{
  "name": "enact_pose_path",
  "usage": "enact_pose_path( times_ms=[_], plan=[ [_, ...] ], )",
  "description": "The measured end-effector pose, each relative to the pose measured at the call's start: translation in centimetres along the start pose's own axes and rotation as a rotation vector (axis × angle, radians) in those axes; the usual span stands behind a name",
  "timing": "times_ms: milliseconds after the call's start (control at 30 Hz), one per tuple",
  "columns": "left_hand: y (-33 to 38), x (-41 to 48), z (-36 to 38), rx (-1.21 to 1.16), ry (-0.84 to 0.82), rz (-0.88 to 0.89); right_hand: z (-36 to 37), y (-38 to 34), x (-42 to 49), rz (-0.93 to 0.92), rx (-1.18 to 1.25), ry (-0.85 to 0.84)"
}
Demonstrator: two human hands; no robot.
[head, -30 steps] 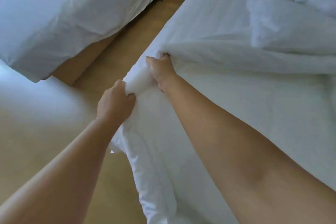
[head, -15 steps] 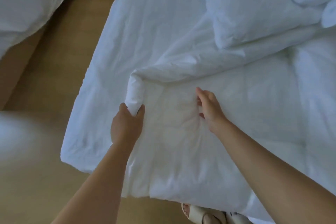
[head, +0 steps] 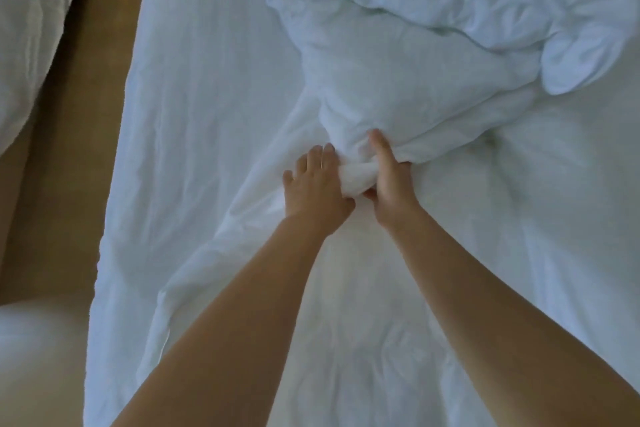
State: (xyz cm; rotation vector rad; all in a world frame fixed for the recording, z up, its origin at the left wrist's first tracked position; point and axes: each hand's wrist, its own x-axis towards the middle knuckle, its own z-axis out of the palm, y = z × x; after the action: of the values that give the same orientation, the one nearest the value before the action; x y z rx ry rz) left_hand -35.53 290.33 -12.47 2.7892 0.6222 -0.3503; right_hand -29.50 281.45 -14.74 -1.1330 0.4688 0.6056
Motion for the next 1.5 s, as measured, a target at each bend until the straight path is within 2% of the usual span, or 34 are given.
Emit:
enact_pose_path(
  times_ms=[167,300,367,433,533,600,667,733,800,900,967,1033,1100,1167,1267,1333,1367,1433,1500],
  plan=[
    [3.5,5.3,-0.4,-0.149,-0.011,0.05,-1.6,-7.1,5.1,-0.32,0.397,0.22],
    [3.7,10.0,-4.7,-0.35,0.135,0.112,3.8,-12.8,8.9,-0.41,0.375,0.216],
    [3.0,13.5,-8.4,-0.35,0.223,0.124,8.9,-15.4,10.5,-0.48,0.256,0.189],
    [1.4,17.4,-12.7,-0.359,0.299,0.053,15.0,-17.5,11.7,-0.545,0.086,0.113],
    [-3.5,22.1,-17.8,-0.441,0.366,-0.213,23.6,-17.9,12.7,-0.526,-0.285,-0.077],
    [-7.9,23.2,-19.1,-0.529,0.341,-0.39,27.9,-15.8,13.0,-0.555,-0.653,-0.272],
    [-11.6,22.5,-18.0,-0.426,0.293,-0.418,30.5,-12.3,13.4,-0.549,-0.953,-0.438],
    [-14.5,21.1,-15.1,-0.303,0.211,-0.377,31.4,-8.4,14.0,-0.483,-1.096,-0.506],
    [-16.6,20.0,-12.1,-0.28,0.13,-0.368,31.1,-4.8,14.4,-0.397,-1.149,-0.507],
    [-18.7,18.7,-9.0,-0.292,0.062,-0.396,29.4,-1.0,14.7,-0.384,-1.183,-0.431],
    [-19.5,18.3,-7.9,-0.279,0.089,-0.356,28.9,-0.5,14.8,-0.479,-1.158,-0.222],
    [-20.1,18.0,-7.6,-0.208,0.055,-0.305,29.0,-1.3,14.6,-0.587,-0.929,-0.016],
    [-20.9,17.3,-7.5,-0.209,-0.024,-0.376,29.6,-1.4,13.9,-0.643,-0.684,0.029],
    [-21.3,16.5,-7.3,-0.371,-0.042,-0.461,30.4,0.1,12.5,-0.61,-0.689,-0.048],
    [-21.6,15.4,-8.3,-0.717,0.109,-0.397,32.3,3.0,12.0,-0.421,-0.729,-0.083],
    [-23.9,15.3,-10.5,-0.7,0.29,-0.347,35.1,2.9,12.0,-0.413,-0.66,-0.036],
    [-25.6,15.2,-11.7,-0.63,0.349,-0.329,36.4,2.7,12.0,-0.411,-0.655,-0.069],
    [-28.7,14.9,-12.6,-0.507,0.346,-0.347,37.7,2.8,11.8,-0.367,-0.727,-0.287],
    [-30.2,14.8,-11.2,-0.481,0.224,-0.482,36.5,3.7,11.3,-0.25,-0.827,-0.538]
  ],
)
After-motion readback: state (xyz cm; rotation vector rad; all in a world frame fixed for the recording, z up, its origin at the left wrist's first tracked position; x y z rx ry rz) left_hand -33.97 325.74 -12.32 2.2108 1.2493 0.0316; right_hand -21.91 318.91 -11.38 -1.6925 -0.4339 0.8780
